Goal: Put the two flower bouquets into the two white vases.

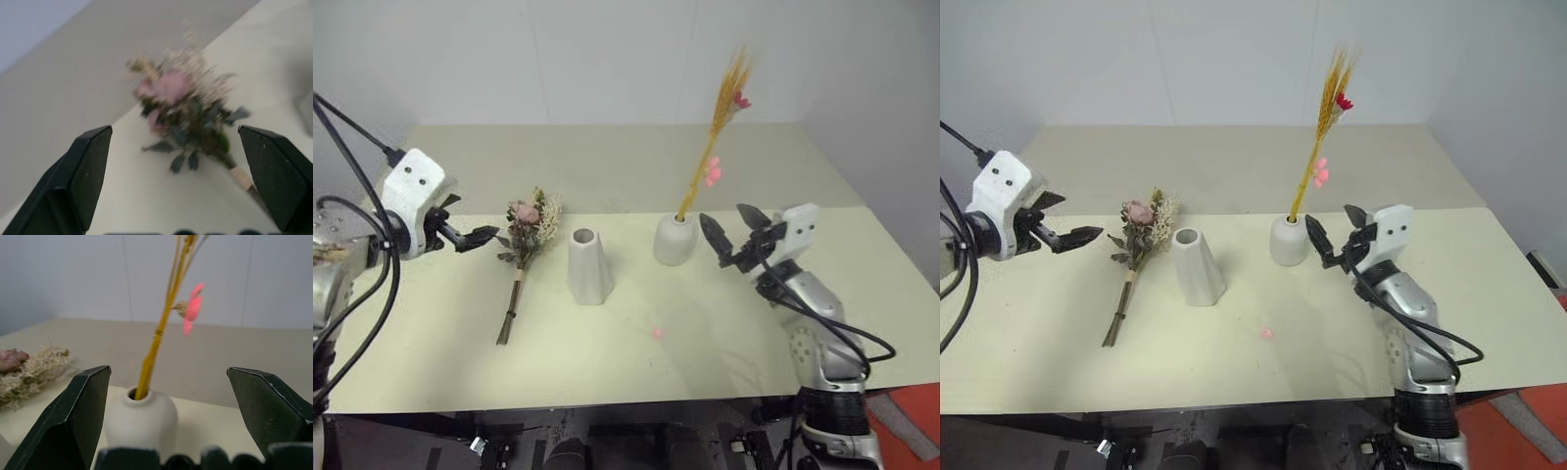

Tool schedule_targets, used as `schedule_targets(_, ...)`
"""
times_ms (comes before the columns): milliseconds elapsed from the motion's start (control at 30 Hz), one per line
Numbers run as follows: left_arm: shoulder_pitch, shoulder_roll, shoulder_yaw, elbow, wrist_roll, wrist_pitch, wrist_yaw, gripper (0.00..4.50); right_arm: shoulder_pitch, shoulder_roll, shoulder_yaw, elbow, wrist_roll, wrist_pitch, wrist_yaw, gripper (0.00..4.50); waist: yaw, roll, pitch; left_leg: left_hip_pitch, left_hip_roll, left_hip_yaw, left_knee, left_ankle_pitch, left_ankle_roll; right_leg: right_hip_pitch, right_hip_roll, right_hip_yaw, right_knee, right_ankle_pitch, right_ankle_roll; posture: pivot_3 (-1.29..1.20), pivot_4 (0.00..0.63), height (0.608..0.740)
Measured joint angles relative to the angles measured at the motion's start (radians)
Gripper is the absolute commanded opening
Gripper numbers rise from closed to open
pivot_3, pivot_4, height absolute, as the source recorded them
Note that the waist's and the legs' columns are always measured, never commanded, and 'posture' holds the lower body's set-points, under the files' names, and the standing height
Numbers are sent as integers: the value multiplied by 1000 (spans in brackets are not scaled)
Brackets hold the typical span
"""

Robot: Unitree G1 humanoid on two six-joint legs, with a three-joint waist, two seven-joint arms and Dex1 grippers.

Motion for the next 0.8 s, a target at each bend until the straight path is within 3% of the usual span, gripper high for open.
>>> schedule_targets(133,-68,30,-88,66,-19,171,-29,4500,-34,-123,-12,-76,86,204,10,4474,-1,0,0,1,0,1,0,0,0,0,0,1,0,0,0,0,150,740)
schedule_targets(300,-76,-7,-163,182,-21,231,-54,4500,-99,-414,-29,-211,238,436,162,4474,4,0,0,0,0,-1,-1,0,0,0,1,-1,-1,-1,-1,0,150,740)
schedule_targets(500,-118,-82,-187,342,-37,214,-117,4500,-3,-605,-162,-346,445,501,386,4474,22,-1,-1,-1,0,-1,1,0,1,1,0,-1,-2,-1,-1,0,150,740)
schedule_targets(633,-159,-131,-248,426,-17,174,-154,4500,67,-645,-209,-392,455,490,433,4474,30,-4,-3,0,0,-1,3,0,1,3,0,-1,-3,-1,-1,0,150,740)
schedule_targets(800,-222,-243,-332,527,29,104,-177,4500,143,-629,-194,-414,399,471,381,4474,34,-5,-3,1,-1,-1,6,0,1,5,-1,-1,-3,-1,-1,0,150,740)
